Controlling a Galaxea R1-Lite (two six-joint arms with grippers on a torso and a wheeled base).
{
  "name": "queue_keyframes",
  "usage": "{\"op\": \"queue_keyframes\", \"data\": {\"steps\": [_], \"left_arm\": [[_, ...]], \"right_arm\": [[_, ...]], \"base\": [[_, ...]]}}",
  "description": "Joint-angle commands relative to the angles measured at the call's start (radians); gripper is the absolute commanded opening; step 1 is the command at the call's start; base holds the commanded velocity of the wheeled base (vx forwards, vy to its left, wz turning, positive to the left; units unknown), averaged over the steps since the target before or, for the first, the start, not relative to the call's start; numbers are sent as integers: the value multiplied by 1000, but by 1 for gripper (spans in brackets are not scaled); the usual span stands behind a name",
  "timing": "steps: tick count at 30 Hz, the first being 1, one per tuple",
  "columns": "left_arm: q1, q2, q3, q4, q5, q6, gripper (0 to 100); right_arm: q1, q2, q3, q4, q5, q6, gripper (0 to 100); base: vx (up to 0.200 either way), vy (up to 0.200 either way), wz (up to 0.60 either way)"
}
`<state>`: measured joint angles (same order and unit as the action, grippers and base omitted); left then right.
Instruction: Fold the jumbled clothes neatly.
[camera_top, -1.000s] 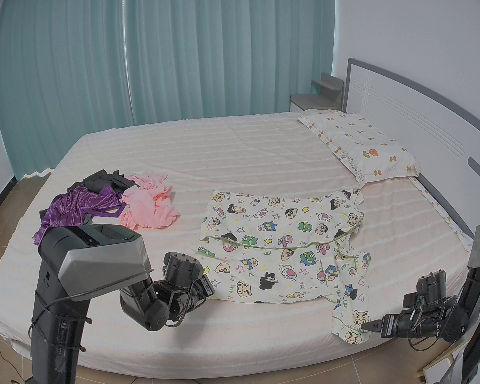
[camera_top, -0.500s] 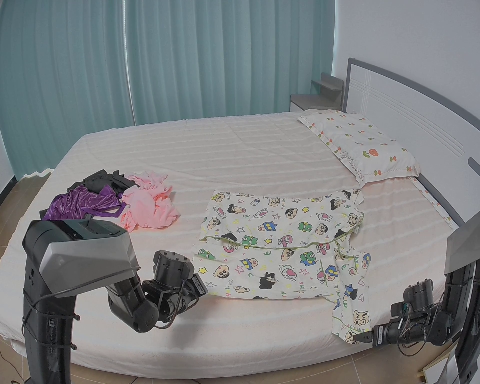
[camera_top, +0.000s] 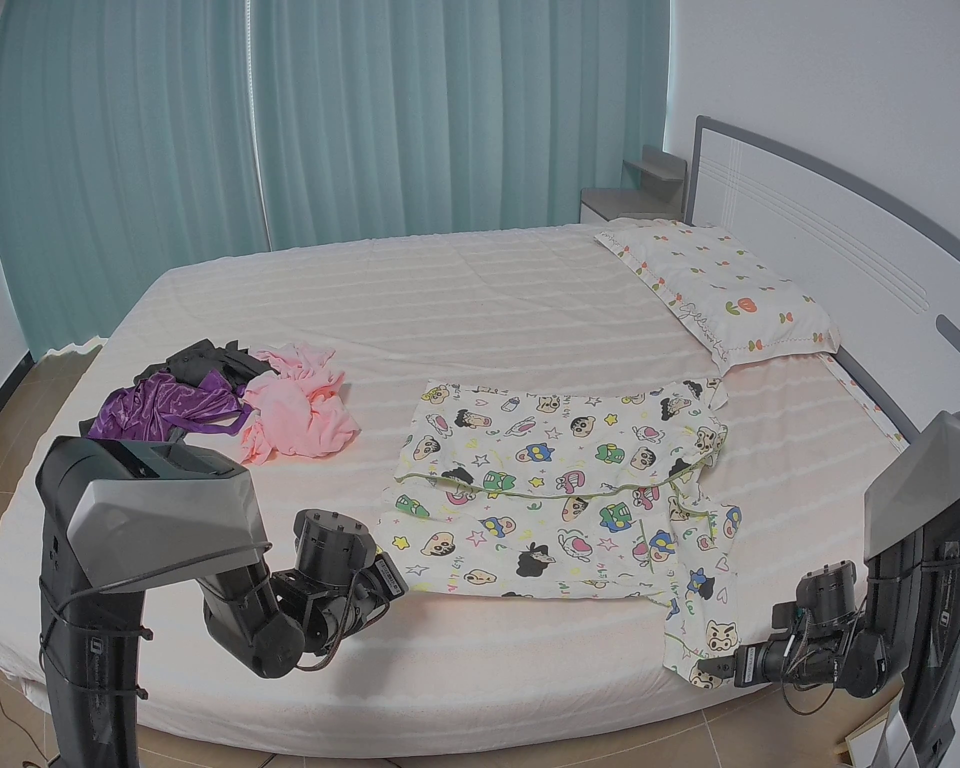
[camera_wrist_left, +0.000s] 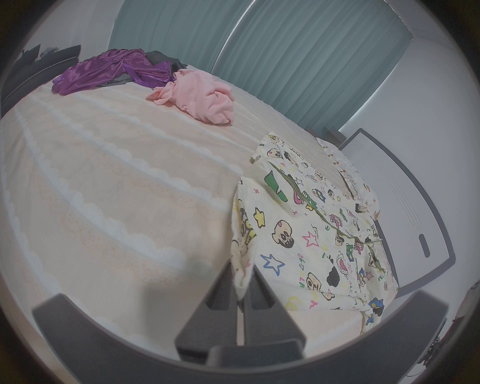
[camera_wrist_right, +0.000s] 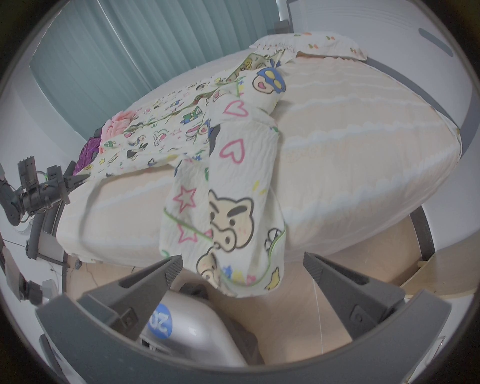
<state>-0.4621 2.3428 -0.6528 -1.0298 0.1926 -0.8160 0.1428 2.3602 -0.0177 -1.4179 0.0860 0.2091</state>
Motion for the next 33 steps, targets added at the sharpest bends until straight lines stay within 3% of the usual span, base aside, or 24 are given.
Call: {"op": "queue_keyframes", "data": {"steps": [1,12,21,33], "left_arm": [[0,0,13,-7,1,0,0],[-1,3,22,-7,2,3,0],[-7,-48,84,-7,7,29,0],[-16,-86,171,4,7,109,0]], "right_arm": [[4,108,18,-49,-45,3,0],[-5,65,18,-42,-55,13,0],[-32,-96,18,86,-48,36,0],[-158,-277,18,260,47,-82,0]], "base": [[0,0,0],[0,0,0],[0,0,0],[0,0,0]]}}
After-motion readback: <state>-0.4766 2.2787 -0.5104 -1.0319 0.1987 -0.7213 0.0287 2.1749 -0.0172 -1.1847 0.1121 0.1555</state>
